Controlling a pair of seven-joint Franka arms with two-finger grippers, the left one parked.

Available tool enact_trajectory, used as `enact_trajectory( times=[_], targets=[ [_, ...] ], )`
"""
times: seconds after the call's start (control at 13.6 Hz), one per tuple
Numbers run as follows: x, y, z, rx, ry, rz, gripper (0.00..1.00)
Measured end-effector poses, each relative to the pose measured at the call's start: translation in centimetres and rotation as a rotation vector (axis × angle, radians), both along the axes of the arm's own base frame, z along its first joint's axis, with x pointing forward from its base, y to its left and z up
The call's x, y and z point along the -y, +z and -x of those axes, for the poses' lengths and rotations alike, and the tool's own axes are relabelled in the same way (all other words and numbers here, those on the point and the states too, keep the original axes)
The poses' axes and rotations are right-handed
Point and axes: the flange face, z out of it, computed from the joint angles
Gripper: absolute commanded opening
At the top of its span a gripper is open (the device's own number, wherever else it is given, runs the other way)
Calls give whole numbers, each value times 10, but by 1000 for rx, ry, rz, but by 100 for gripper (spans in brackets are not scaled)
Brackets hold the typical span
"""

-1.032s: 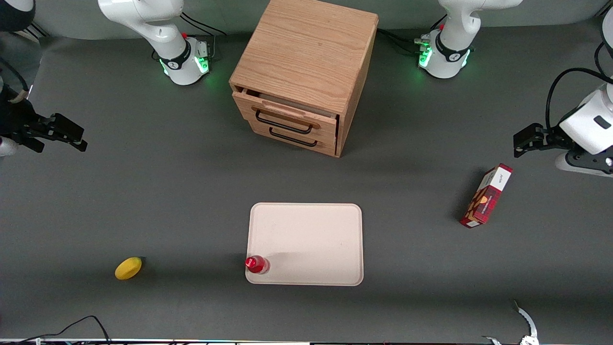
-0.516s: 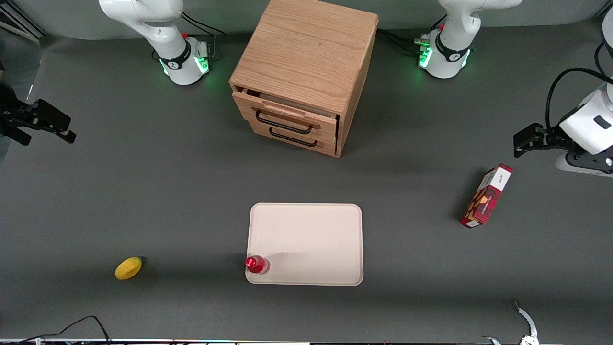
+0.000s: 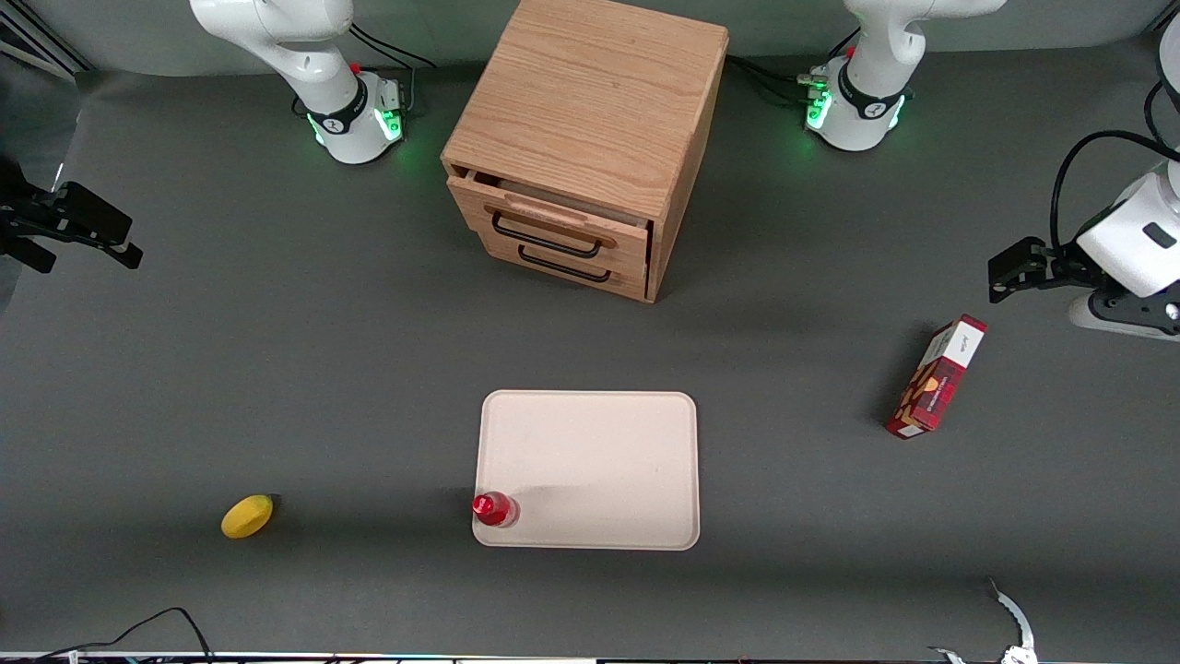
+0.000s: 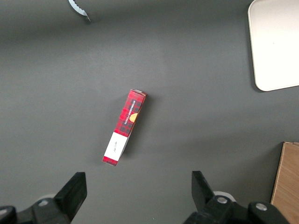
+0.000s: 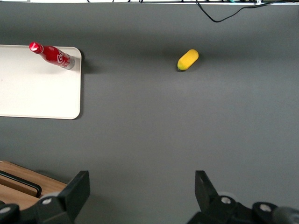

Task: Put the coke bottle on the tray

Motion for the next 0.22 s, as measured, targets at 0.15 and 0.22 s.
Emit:
enact_trajectory(
  times=[0.15,0.22],
  targets=[
    [-3,-7,-3,-14,5,-1,100],
    [-5,-13,-6,-25,9,-2,100]
  ],
)
